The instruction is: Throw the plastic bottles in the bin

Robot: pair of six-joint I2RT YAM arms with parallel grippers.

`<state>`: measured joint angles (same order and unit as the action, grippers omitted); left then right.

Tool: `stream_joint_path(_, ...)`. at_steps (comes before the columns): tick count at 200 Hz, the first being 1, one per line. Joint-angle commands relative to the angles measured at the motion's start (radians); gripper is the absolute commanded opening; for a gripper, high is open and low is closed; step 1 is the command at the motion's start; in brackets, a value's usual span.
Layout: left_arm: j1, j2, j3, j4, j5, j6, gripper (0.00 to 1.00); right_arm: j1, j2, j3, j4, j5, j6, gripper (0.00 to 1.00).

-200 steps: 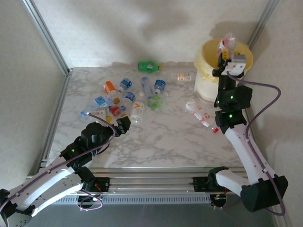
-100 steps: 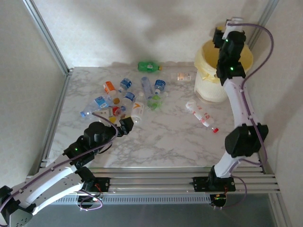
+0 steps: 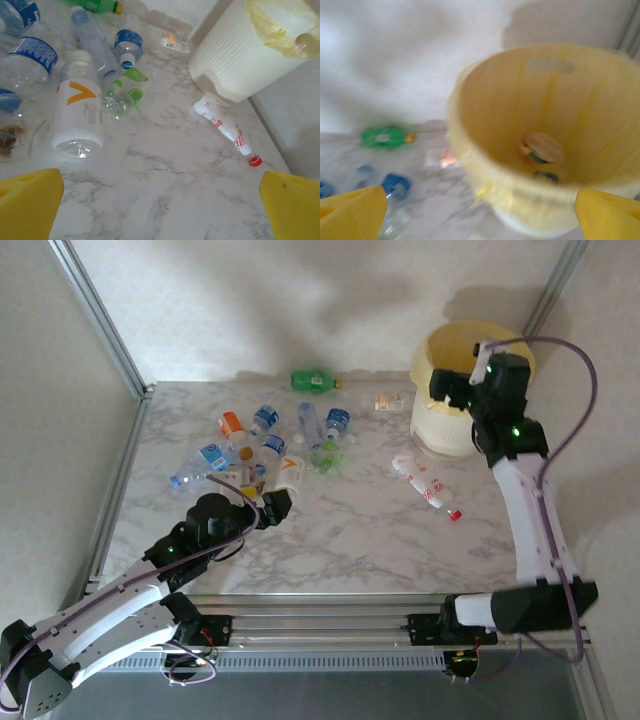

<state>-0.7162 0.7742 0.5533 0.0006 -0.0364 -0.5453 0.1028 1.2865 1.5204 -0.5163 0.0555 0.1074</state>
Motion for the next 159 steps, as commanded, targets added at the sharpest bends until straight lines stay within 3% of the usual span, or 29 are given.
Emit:
stream_joint_path(1, 0.009, -0.014, 0.015, 0.070, 0.054, 0.035, 1.00, 0.002, -0.053, -0.131, -0.151, -0.182, 0.078, 0.98)
stream_joint_path(35, 0.009, -0.027, 0.024, 0.101, 0.091, 0.060, 1.00, 0.022, -0.121, -0.291, -0.232, -0.200, 0.073, 0.99)
stream_joint_path(81, 0.008, -0.100, -0.005, 0.176, 0.156, 0.075, 1.00, 0.063, -0.149, -0.489, -0.260, -0.068, 0.089, 0.98)
stream_joint_path(159, 0.007, -0.168, 0.006, 0.178, 0.159, 0.110, 1.00, 0.134, 0.036, -0.536, -0.248, 0.074, 0.009, 0.93)
